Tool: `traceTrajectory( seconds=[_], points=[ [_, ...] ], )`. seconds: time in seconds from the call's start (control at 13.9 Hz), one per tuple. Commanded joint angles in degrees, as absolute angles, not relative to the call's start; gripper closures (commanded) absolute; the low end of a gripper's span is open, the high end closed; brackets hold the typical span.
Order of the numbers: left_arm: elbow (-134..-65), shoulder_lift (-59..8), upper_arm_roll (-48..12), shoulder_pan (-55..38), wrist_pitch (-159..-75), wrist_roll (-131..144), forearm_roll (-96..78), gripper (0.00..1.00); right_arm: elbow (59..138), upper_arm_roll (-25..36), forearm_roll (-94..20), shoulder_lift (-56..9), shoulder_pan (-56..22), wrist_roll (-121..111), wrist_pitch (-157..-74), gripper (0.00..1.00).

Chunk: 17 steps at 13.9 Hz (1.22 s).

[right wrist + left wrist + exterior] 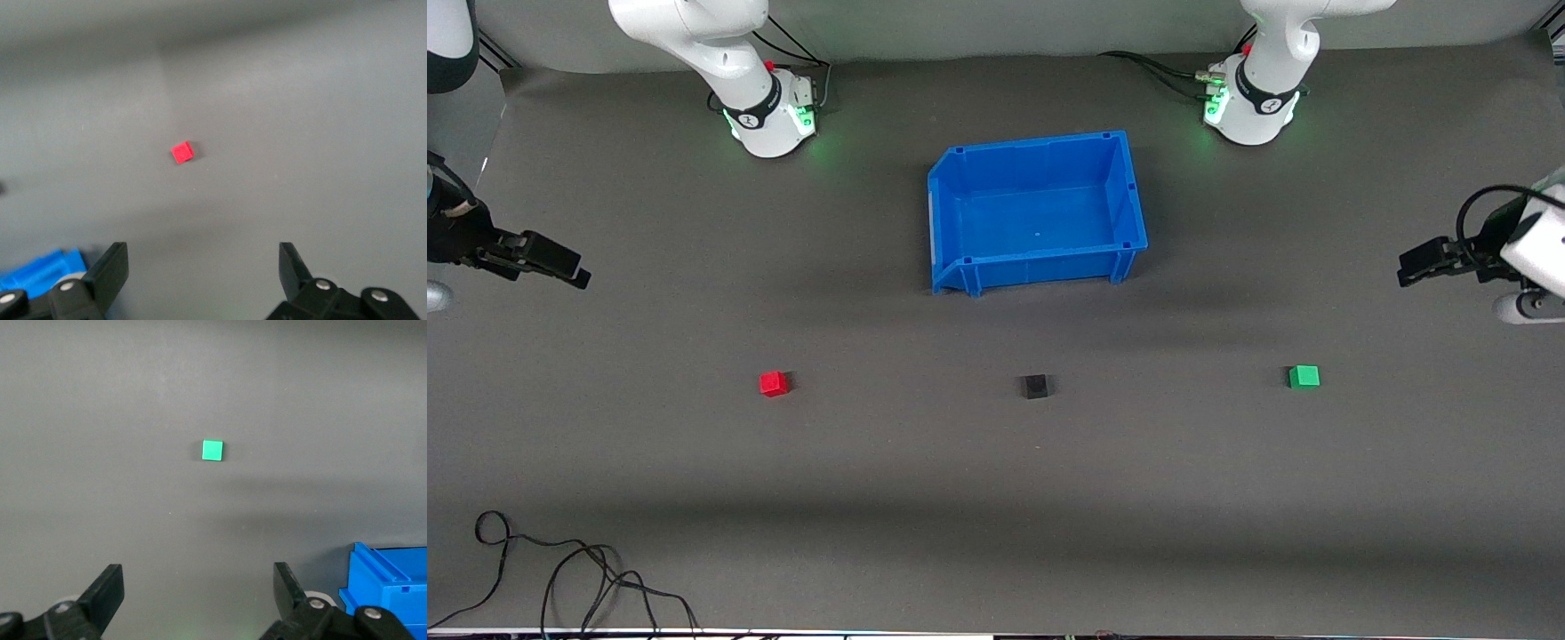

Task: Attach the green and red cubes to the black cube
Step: 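Move the right gripper toward the red cube while the left gripper approaches the green cube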

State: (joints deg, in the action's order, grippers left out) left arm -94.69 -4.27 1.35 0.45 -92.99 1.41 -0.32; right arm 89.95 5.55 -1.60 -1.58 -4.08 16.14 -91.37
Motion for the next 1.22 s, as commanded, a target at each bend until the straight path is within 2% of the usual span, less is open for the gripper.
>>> traceTrajectory(
  seconds=[0.0,0.14,0.36,0.65,0.93,1.15],
  points=[
    [-95.0,-7.8,1.2,1.8,-95.3,1.1,-2.2,0.0,85.3,6.1,-2.9,-5.0,-4.8,33.6,-90.2,0.0],
    [-97.8,-10.3,1.2,1.2,-100.2,0.3,-0.6,0.0,83.9,6.1,-5.1,-6.1,-4.7,48.0,-90.2,0.0],
    [-106.1,-10.0,1.1,1.1,-111.2,-3.2,-0.4,0.0,83.1,6.2,-8.9,-7.5,-4.7,66.0,-90.2,0.0],
    [-116.0,-13.2,1.1,0.8,-127.9,-4.6,-0.3,0.0,84.6,6.8,-15.2,-10.8,-3.6,73.9,-90.2,0.0],
    [-117.0,-18.2,1.1,0.7,-132.7,-5.4,-0.1,0.0,89.7,7.3,-22.3,-14.4,-2.3,73.4,-92.6,0.0],
    [-117.8,-23.1,1.1,0.2,-141.2,-5.1,-0.1,0.05,99.1,7.3,-22.7,-14.3,-2.9,70.9,-102.9,0.0]
  ],
)
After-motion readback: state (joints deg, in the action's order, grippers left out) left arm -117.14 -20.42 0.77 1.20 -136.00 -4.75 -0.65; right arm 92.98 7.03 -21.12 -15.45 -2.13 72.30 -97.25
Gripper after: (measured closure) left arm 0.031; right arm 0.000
